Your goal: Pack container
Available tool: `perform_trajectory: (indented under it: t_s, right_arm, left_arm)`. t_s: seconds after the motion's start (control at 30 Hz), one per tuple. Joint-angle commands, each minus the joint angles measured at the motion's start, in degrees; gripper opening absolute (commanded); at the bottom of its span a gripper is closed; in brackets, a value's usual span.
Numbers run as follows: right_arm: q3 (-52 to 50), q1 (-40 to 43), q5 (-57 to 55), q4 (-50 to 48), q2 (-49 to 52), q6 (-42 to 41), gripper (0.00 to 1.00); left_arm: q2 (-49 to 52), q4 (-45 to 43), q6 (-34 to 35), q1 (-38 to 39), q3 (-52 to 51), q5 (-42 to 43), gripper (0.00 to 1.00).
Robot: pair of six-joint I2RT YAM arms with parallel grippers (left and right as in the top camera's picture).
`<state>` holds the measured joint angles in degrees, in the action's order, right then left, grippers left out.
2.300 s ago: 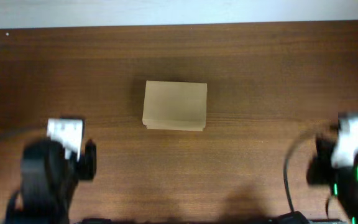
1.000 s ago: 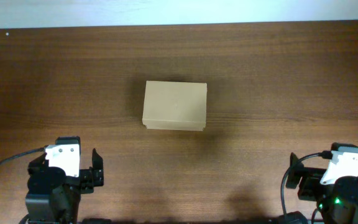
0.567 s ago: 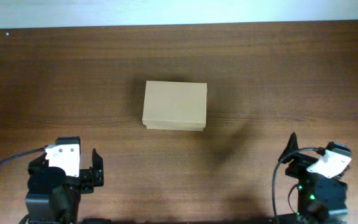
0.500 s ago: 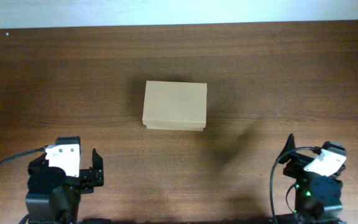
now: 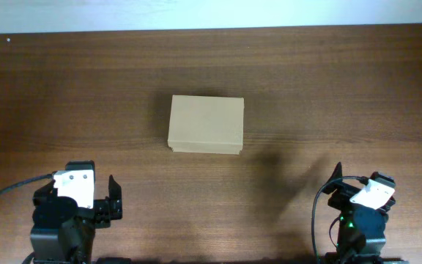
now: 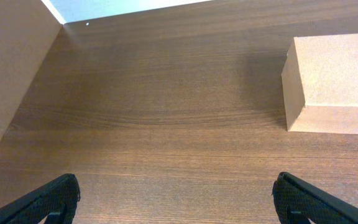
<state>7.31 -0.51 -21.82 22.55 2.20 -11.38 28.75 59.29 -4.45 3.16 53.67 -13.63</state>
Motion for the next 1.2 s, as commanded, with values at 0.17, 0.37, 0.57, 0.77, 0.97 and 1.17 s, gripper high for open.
perform_trajectory:
  t_s: [0.17,0.37,0.57,0.77,0.97,1.17]
  right_arm:
    - [-0.68,0.9,-0.72,-0.31,-2.01,0.42,0.99]
    - [-0.68,0.92,-0.72,-0.31,-1.99,0.42,0.99]
    - [-0.68,0.92,-0.74,-0.31,-1.99,0.42,0.99]
    - [-0.68,0.92,-0.74,-0.31,-1.99,0.42,0.99]
    - [-0.68,0.9,-0.72,-0.31,-1.99,0.42,0.99]
    - [-0.68,0.92,-0.74,-0.31,-1.99,0.42,0.99]
  left_arm:
    - [-0.11,-0.13,-0.11,0.17,-0.24,-0.59,1.0]
    - [-0.11,-0.15,-0.11,0.17,-0.24,-0.59,0.99]
    - [-0.11,-0.15,-0.11,0.17,-0.24,-0.59,1.0]
    - [-1.79,-0.13,-0.09,0.04,-0.31,-0.59,1.0]
    - [-9.6,-16.9,-0.28,0.04,-5.18,-1.14,1.0]
    - [-19.06,-58.1,-0.31,0.07,-21.53,0.94,1.0]
